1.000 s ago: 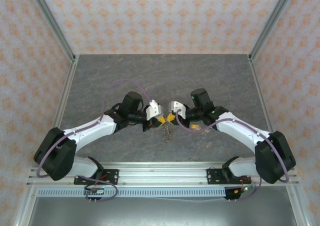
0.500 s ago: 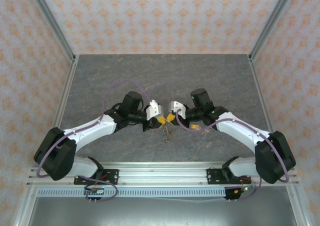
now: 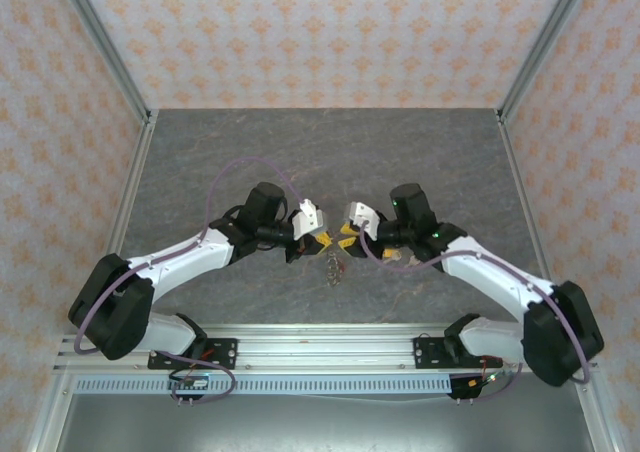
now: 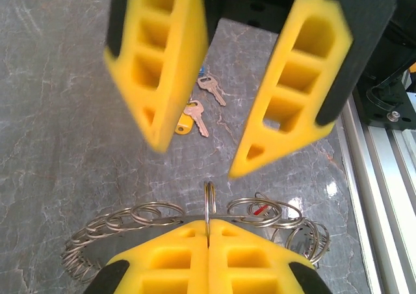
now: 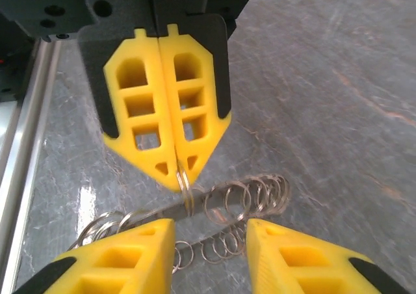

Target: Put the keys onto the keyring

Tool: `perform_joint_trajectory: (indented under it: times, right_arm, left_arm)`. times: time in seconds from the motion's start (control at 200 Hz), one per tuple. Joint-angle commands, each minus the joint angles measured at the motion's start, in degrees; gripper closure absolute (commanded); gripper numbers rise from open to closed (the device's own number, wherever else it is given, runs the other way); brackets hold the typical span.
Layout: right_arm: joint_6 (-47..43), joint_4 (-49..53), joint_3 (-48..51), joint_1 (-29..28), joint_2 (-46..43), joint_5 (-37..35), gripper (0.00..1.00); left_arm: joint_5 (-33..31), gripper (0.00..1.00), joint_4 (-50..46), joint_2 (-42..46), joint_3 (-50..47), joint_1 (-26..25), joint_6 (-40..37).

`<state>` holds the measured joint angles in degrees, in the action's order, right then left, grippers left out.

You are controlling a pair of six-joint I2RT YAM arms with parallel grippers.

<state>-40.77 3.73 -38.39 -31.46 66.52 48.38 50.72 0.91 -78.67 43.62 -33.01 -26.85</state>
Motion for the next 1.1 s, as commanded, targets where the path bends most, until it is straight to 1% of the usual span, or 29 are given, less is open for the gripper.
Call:
perform_joint_trajectory:
  times: [0.0,0.035,0.07,0.105,0.15,0.19,0.235,0.35,0.42,0.475,0.53,0.571,0.641,0.746,0.841,0.956,1.031,1.096]
  right_arm:
    - [16.3,-10.4,4.7,0.0,-7.3,-12.6,0.62]
    - [24.0,-13.4,6.4,0.0,-9.3,-19.7,0.62]
    - [30.5,-13.4,7.2,0.0,-11.3,-27.0,0.63]
    - [37.8,-11.5,7.3,0.0,-12.8,-34.2,0.62]
    - [44.6,-6.5,6.5,0.0,-14.0,-41.9,0.61]
    - [50.1,-1.2,5.3,0.2,-14.5,-46.8,0.60]
    - [54.6,5.2,4.0,0.9,-14.3,-49.3,0.61]
    - [64.1,20.2,0.8,3.9,-11.0,-48.7,0.60]
    - [67.3,27.3,-0.8,6.0,-7.6,-48.0,0.60]
    - [67.4,30.0,-1.1,7.7,-4.6,-45.8,0.60]
    - [66.3,31.9,-1.4,9.7,-1.7,-43.6,0.59]
    - [66.4,32.3,-1.5,10.9,0.3,-42.6,0.57]
    - [66.6,31.4,-1.7,12.3,3.4,-38.3,0.55]
    - [70.4,31.3,-2.6,12.3,6.6,-39.3,0.55]
    - [73.9,28.1,-2.0,12.3,8.0,-37.0,0.54]
    - [78.4,26.1,-1.9,12.4,9.5,-37.0,0.57]
    - [81.6,24.7,-1.8,12.3,10.1,-36.4,0.62]
    - [83.4,23.0,-1.3,12.3,10.4,-36.1,0.62]
  left_arm:
    - [-1.4,1.00,1.3,2.3,1.1,-0.2,2.1]
    - [-1.8,1.00,0.9,2.6,1.3,-0.2,2.5]
    - [-1.9,1.00,0.8,2.8,1.4,-0.2,3.0]
    - [-2.1,1.00,0.8,3.1,1.5,-0.2,3.5]
    - [-2.4,1.00,0.9,3.4,1.5,-0.2,4.3]
    - [-2.5,1.00,1.1,3.7,1.4,-0.2,4.8]
    - [-2.7,1.00,1.1,4.1,1.2,-0.2,5.3]
    - [-3.3,1.00,-0.1,4.6,1.2,-0.2,5.6]
    - [-3.3,1.00,-0.8,4.8,1.2,-0.2,5.8]
    - [-3.3,1.00,-1.2,5.0,1.2,-0.2,5.9]
    - [-3.4,1.00,-1.7,5.0,1.3,-0.2,5.8]
    - [-3.4,1.00,-2.2,5.1,1.3,-0.2,5.6]
    - [-3.4,1.00,-2.6,5.1,1.4,-0.2,5.4]
    - [-3.5,1.00,-3.8,5.0,1.7,-0.3,4.9]
    - [-3.5,1.00,-4.0,5.1,1.7,-0.2,4.9]
    - [-3.4,1.00,-4.2,4.9,2.0,-0.2,4.8]
    - [-3.4,1.00,-4.4,4.9,2.2,-0.2,4.6]
    - [-3.4,1.00,-4.8,4.8,2.3,-0.2,4.4]
